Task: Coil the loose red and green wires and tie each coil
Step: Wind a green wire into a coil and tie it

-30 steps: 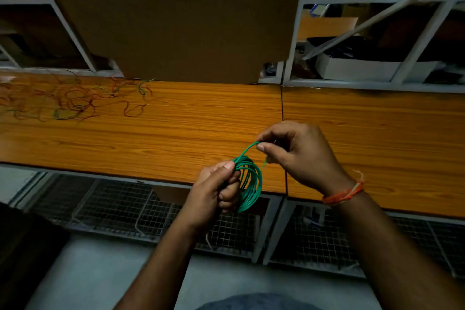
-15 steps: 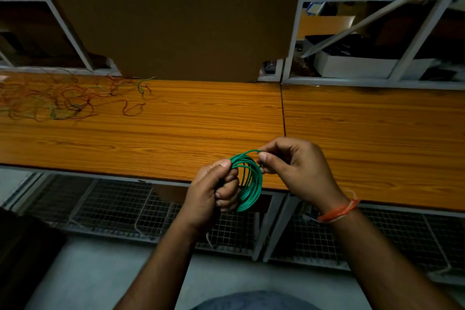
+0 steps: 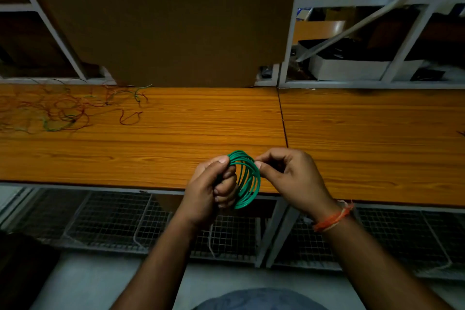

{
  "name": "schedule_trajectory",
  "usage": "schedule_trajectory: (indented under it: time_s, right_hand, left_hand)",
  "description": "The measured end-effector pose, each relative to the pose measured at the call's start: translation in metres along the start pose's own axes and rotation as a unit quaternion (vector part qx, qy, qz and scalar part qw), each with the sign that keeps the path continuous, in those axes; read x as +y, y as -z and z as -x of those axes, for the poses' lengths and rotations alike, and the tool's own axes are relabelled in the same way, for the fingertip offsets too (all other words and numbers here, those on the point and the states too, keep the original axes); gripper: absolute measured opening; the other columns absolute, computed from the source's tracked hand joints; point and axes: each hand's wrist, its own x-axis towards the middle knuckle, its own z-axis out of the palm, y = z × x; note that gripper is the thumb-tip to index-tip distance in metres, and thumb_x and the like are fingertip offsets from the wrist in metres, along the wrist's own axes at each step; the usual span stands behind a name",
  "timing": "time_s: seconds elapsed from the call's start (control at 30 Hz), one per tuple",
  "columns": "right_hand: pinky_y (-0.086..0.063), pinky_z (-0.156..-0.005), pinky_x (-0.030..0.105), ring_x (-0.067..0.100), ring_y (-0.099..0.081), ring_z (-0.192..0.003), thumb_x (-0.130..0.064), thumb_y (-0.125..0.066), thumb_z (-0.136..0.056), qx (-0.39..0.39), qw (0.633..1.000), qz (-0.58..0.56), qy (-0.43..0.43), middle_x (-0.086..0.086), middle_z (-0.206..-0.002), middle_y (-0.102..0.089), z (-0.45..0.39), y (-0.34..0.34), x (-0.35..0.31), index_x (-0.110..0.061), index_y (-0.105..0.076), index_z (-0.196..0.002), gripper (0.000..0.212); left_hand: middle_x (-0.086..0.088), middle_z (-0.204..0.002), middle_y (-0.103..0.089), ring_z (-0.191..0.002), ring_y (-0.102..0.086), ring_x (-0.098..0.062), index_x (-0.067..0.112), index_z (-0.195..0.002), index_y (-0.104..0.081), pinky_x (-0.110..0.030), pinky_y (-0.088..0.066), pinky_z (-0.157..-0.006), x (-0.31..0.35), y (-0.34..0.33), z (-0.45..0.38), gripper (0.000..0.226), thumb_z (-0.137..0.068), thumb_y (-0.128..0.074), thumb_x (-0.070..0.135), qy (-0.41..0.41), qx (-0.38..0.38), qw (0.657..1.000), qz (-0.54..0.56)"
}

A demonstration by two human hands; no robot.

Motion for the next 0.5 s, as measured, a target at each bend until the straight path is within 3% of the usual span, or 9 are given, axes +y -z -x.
schedule_trajectory:
  time_s: [0.07,0.13,0.2,0.3,0.33,0.4,0.43,0.5]
  right_hand:
    - [-0.058,-0.075,0.032,0.004,-0.071,-0.086,-0.012,-0.071,-0.094,-0.023,1.000,0.014,0.005,-0.013,-0.088,-0.076,0.000,0.001,0.000,-0.023,-0.080,-0.092,0.014]
    - [-0.058,-0.076,0.035,0.006,-0.071,-0.088,-0.019,-0.065,-0.097,-0.049,0.999,0.003,-0.010,-0.010,-0.091,-0.076,-0.001,0.006,-0.001,-0.017,-0.081,-0.091,0.016]
    - [-0.056,-0.073,0.044,0.014,-0.069,-0.083,-0.033,-0.057,-0.099,-0.047,0.998,0.043,0.007,-0.003,-0.084,-0.072,-0.001,0.009,-0.001,-0.011,-0.075,-0.079,0.034]
    - [-0.047,-0.065,0.036,0.012,-0.062,-0.074,-0.036,-0.052,-0.102,-0.028,0.986,0.142,0.081,-0.004,-0.071,-0.062,0.000,0.010,-0.003,-0.020,-0.059,-0.065,0.041]
    - [-0.047,-0.068,0.033,0.008,-0.063,-0.080,-0.037,-0.052,-0.102,-0.016,0.983,0.157,0.089,-0.007,-0.078,-0.066,0.000,0.010,-0.004,-0.024,-0.064,-0.070,0.036]
    - [-0.051,-0.080,0.023,0.005,-0.066,-0.101,-0.040,-0.050,-0.101,0.011,0.981,0.181,0.076,-0.008,-0.109,-0.074,0.000,0.012,-0.004,-0.019,-0.077,-0.107,0.035]
    - [-0.048,-0.088,0.014,0.002,-0.062,-0.113,-0.043,-0.048,-0.102,0.020,0.981,0.181,0.061,-0.010,-0.126,-0.068,0.000,0.013,-0.002,-0.017,-0.070,-0.129,0.044]
    - [-0.041,-0.095,0.005,-0.009,-0.053,-0.122,-0.048,-0.044,-0.103,0.021,0.992,0.125,0.026,-0.018,-0.136,-0.053,-0.003,0.019,0.001,-0.018,-0.050,-0.150,0.055]
  left_hand:
    - [0.006,-0.046,-0.024,-0.039,-0.015,-0.006,0.017,-0.069,-0.048,-0.019,-0.009,-0.043,0.002,0.004,-0.001,0.031,-0.095,-0.055,0.032,0.000,0.017,1.000,0.004]
    - [0.006,-0.046,-0.023,-0.039,-0.012,-0.008,0.017,-0.070,-0.046,-0.017,-0.011,-0.042,0.003,0.006,-0.003,0.029,-0.095,-0.050,0.031,0.003,0.025,1.000,0.012]
    - [0.007,-0.046,-0.023,-0.040,-0.011,-0.008,0.017,-0.071,-0.045,-0.015,-0.012,-0.042,0.002,0.008,-0.007,0.029,-0.095,-0.049,0.032,0.010,0.025,0.999,0.018]
    - [0.008,-0.045,-0.025,-0.036,-0.015,-0.006,0.018,-0.069,-0.045,-0.015,-0.011,-0.042,-0.002,0.005,-0.018,0.031,-0.095,-0.050,0.034,0.017,0.025,0.999,0.037]
    - [0.009,-0.044,-0.026,-0.034,-0.017,-0.004,0.018,-0.069,-0.046,-0.015,-0.011,-0.041,-0.003,0.004,-0.022,0.031,-0.095,-0.049,0.034,0.022,0.020,0.998,0.053]
    - [0.011,-0.043,-0.028,-0.033,-0.021,-0.001,0.019,-0.069,-0.047,-0.016,-0.011,-0.039,-0.004,0.002,-0.032,0.031,-0.097,-0.049,0.034,0.037,-0.002,0.995,0.087]
    - [0.012,-0.043,-0.029,-0.033,-0.022,-0.001,0.020,-0.070,-0.048,-0.016,-0.012,-0.038,-0.004,-0.001,-0.037,0.031,-0.097,-0.049,0.035,0.047,-0.015,0.994,0.094]
    - [0.012,-0.043,-0.028,-0.033,-0.023,0.000,0.020,-0.071,-0.046,-0.016,-0.014,-0.037,-0.010,-0.007,-0.050,0.030,-0.097,-0.048,0.036,0.072,-0.039,0.992,0.101]
